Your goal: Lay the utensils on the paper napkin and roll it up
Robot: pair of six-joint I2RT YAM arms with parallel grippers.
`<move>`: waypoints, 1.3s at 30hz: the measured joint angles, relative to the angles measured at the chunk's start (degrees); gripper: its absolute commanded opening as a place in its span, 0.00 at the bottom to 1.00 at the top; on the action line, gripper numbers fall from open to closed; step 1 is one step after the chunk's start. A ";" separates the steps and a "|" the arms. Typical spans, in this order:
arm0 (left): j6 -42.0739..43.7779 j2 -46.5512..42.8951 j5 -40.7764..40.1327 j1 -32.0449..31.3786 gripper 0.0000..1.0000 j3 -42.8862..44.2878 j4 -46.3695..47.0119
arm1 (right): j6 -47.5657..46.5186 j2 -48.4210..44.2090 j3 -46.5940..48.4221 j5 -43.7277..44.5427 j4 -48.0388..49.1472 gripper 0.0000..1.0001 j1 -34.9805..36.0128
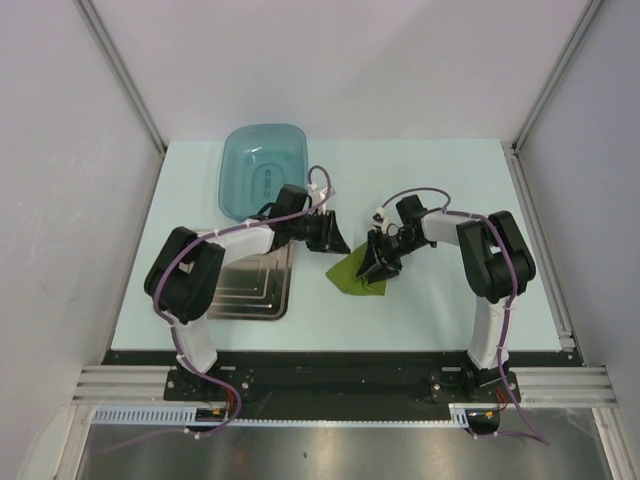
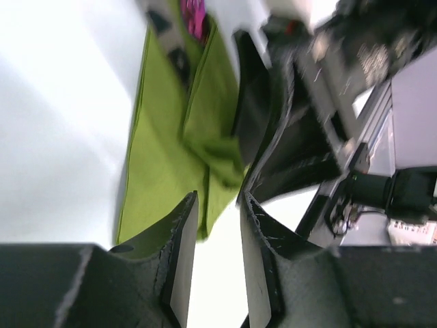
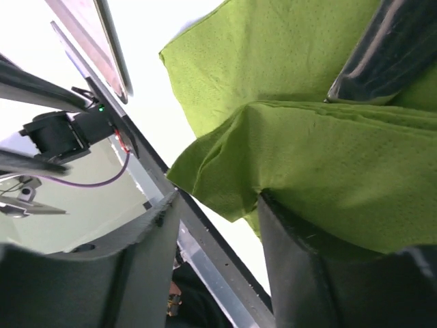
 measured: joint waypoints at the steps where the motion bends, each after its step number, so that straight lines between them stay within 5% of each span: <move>1: 0.00 0.76 -0.09 -0.02 0.35 1.38 -0.13 | -0.09 0.00 0.00 0.24 0.00 0.49 0.09; 14: -0.96 10.69 -1.22 -4.13 0.24 10.19 -3.21 | -1.11 0.00 0.00 1.49 -0.04 0.48 0.44; 39: -4.46 14.27 0.48 -5.07 0.24 11.74 0.79 | -2.10 -0.20 -0.22 2.14 0.11 0.45 0.55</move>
